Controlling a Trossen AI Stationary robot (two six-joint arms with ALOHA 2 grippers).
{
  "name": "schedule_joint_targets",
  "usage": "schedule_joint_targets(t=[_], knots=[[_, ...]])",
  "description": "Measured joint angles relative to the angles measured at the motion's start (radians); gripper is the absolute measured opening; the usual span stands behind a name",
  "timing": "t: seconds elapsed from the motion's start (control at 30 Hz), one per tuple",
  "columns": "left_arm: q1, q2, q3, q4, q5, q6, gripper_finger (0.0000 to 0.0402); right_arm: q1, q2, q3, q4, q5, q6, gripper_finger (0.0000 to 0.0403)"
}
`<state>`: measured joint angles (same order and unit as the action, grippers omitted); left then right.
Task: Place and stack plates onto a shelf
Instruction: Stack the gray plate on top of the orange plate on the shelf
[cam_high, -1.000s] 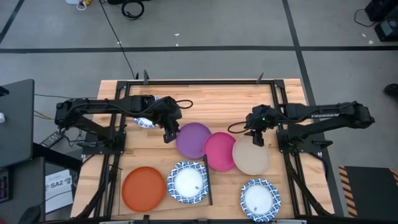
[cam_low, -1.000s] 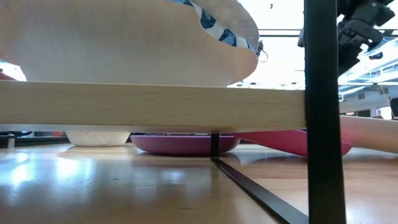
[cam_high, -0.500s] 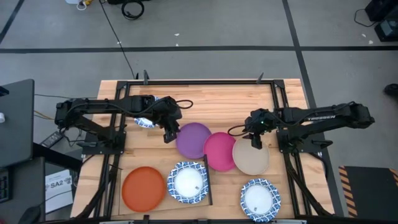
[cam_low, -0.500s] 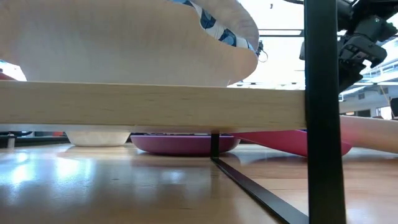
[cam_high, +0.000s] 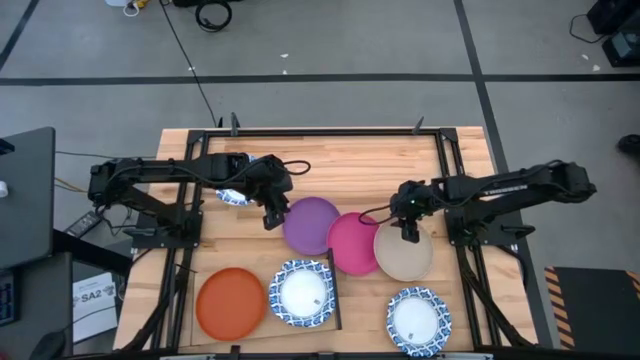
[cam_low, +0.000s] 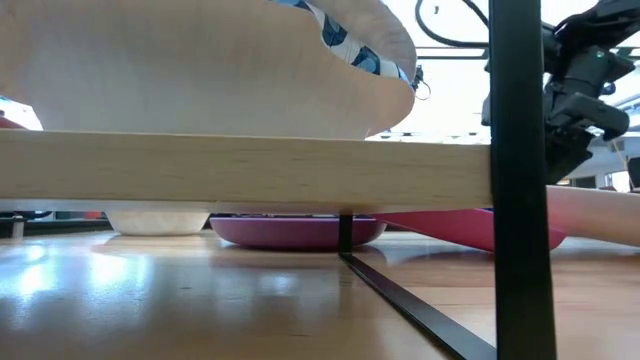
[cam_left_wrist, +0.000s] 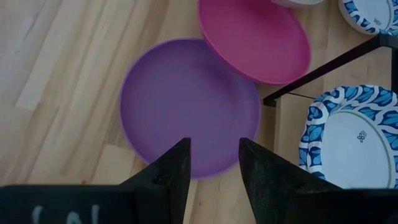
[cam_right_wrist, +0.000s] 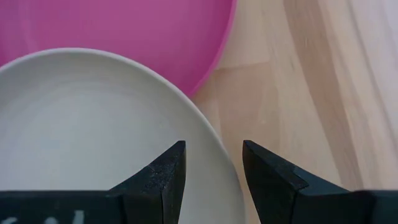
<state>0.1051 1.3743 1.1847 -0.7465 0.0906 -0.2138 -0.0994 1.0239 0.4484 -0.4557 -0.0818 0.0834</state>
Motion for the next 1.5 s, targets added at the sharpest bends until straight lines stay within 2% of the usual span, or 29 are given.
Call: schedule_joint_targets(t=[0.43, 1.07, 1.5], knots=[[0.0, 0.0, 0.0, 0.017, 0.0, 0.0, 0.0142, 0.0, 0.037, 0.0, -0.001, 0.006, 0.0, 0.016], [0.0, 0.0, 0.0, 0.019, 0.0, 0.0, 0.0142, 0.0, 0.036, 0.0, 0.0, -0.003, -0.021, 0.0025], [0.0, 0.0, 0.0, 0.019, 0.0, 0.0, 0.0142, 0.0, 0.036, 0.002, 0.013, -0.024, -0.027, 0.0019]])
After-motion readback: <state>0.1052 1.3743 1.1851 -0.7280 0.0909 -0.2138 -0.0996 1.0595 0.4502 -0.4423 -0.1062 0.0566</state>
